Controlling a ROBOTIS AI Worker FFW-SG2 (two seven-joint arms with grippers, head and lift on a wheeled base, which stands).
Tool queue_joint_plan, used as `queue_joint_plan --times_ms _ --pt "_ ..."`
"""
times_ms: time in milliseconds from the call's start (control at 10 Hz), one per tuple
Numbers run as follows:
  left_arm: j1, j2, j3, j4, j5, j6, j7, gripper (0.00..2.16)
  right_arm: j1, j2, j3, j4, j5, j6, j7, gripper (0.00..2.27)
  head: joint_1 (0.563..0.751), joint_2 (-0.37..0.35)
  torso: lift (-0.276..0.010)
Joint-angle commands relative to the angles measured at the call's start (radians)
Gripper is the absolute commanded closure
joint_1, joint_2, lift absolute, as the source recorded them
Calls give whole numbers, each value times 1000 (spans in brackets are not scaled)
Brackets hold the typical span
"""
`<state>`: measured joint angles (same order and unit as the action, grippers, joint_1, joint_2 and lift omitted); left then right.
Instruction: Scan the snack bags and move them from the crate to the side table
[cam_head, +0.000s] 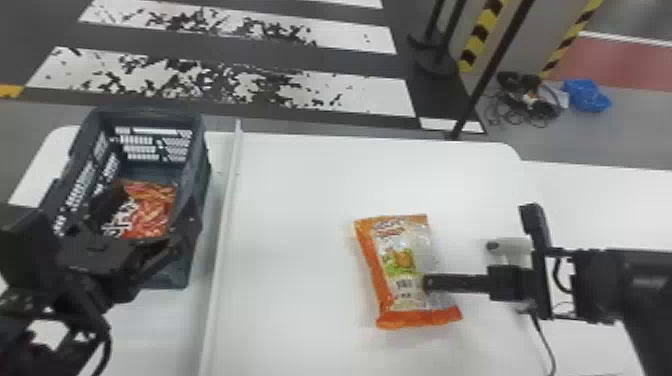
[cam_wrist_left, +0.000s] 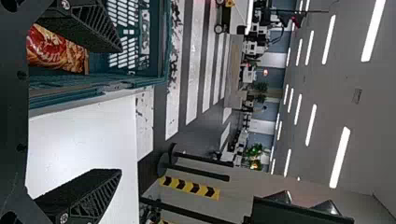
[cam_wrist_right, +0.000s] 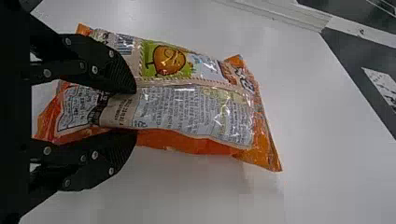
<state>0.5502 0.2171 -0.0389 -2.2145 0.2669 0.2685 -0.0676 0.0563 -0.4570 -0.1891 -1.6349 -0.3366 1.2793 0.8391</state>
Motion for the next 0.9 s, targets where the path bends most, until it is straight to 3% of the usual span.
queue_joint_plan --times_ms 0,200,500,800 --pt "0 -4 -4 -1 -2 -2 3 80 28 0 -21 -49 -12 9 -2 2192 695 -164 -87" --pt "-10 -4 -7 6 -11 -5 9 80 108 4 -58 -207 -18 24 -28 2192 695 -167 -87" --pt "-26 -5 -4 12 -5 -5 15 80 125 21 -171 -319 -136 107 -86 2192 695 -159 -87" --pt "-26 13 2 10 14 7 8 80 94 44 -283 -290 -199 -59 -170 2196 695 -174 -87"
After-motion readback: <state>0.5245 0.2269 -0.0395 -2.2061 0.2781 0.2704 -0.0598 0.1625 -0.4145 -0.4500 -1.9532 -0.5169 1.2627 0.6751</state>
